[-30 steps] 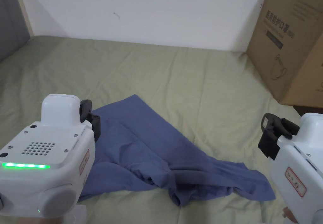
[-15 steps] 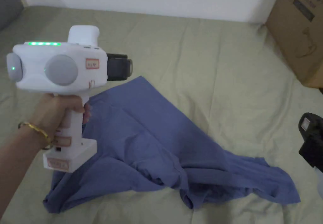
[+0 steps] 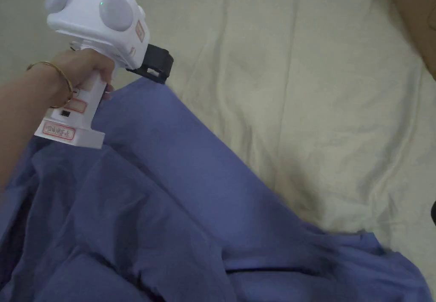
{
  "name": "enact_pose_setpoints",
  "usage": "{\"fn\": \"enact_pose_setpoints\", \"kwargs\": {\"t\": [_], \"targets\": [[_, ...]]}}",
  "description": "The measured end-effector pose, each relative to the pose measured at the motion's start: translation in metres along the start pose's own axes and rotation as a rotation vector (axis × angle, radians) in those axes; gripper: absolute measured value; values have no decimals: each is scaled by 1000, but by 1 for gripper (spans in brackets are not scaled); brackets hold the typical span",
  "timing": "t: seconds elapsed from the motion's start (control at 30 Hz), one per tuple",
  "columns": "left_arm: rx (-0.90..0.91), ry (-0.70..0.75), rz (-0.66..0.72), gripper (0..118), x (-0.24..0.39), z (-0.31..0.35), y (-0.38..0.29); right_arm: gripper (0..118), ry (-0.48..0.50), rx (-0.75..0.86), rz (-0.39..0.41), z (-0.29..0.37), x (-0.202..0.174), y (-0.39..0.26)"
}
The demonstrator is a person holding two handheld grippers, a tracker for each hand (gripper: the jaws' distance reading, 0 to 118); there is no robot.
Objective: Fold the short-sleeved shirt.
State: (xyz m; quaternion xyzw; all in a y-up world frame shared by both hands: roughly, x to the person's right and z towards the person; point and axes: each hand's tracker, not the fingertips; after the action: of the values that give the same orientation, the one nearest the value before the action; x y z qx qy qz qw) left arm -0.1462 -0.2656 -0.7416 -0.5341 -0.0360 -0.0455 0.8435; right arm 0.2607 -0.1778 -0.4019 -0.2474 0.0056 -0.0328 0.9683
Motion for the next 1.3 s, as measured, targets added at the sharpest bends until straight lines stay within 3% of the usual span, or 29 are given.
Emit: {"fn": "enact_pose_setpoints", "kwargs": {"t": [0.2, 0.27, 0.33, 0.37, 0.4, 0.5, 0.7, 0.77, 0.8, 0.83, 0.9, 0.93, 0.97, 1.1, 1.23, 1.3], "targets": [[-36, 46, -32, 112, 8, -47, 16, 0, -26, -18, -27, -21, 9, -3], [-59, 70, -56, 91, 12, -56, 17, 0, -31, -22, -44, -23, 10, -5], [-88, -1, -62, 62, 19, -59, 13, 0, -39, -28, -38, -24, 10, -7], [-59, 60, -85, 59, 22, -59, 15, 0, -51, -34, -29, -24, 10, -9], [-57, 33, -94, 52, 26, -56, 13, 0, -55, -37, -29, -25, 10, -10], [-48, 49, -87, 2, 35, -48, 9, 0, -55, -52, -64, -26, 9, -12], [119, 40, -73, 1, 42, 5, -2, 0, -89, -153, -110, -14, 9, -3], [181, 14, -46, 1, 41, 33, -6, 4, -113, -228, -122, -16, 47, -25], [195, 4, -19, 1, 40, 45, -6, 16, -103, -262, -125, -13, 50, -28], [213, -13, 2, 1, 38, 58, -8, 42, -88, -316, -134, -12, 53, -31], [239, -19, 27, 1, 34, 81, -11, 108, -80, -412, -159, -12, 54, -39], [236, -22, 28, 1, 20, 75, -2, 115, -85, -481, -162, -15, 56, -45], [248, -19, 33, 1, 18, 82, -3, 112, -94, -454, -156, -15, 59, -51], [273, -14, 42, 1, 14, 102, -11, 112, -189, -653, -198, -27, 65, -80], [286, -13, 44, 1, 16, 114, -18, 112, -131, -692, -360, -34, 56, -98], [288, -5, 45, 1, 16, 115, -19, 111, -87, -716, -372, -41, 47, -104]]}}
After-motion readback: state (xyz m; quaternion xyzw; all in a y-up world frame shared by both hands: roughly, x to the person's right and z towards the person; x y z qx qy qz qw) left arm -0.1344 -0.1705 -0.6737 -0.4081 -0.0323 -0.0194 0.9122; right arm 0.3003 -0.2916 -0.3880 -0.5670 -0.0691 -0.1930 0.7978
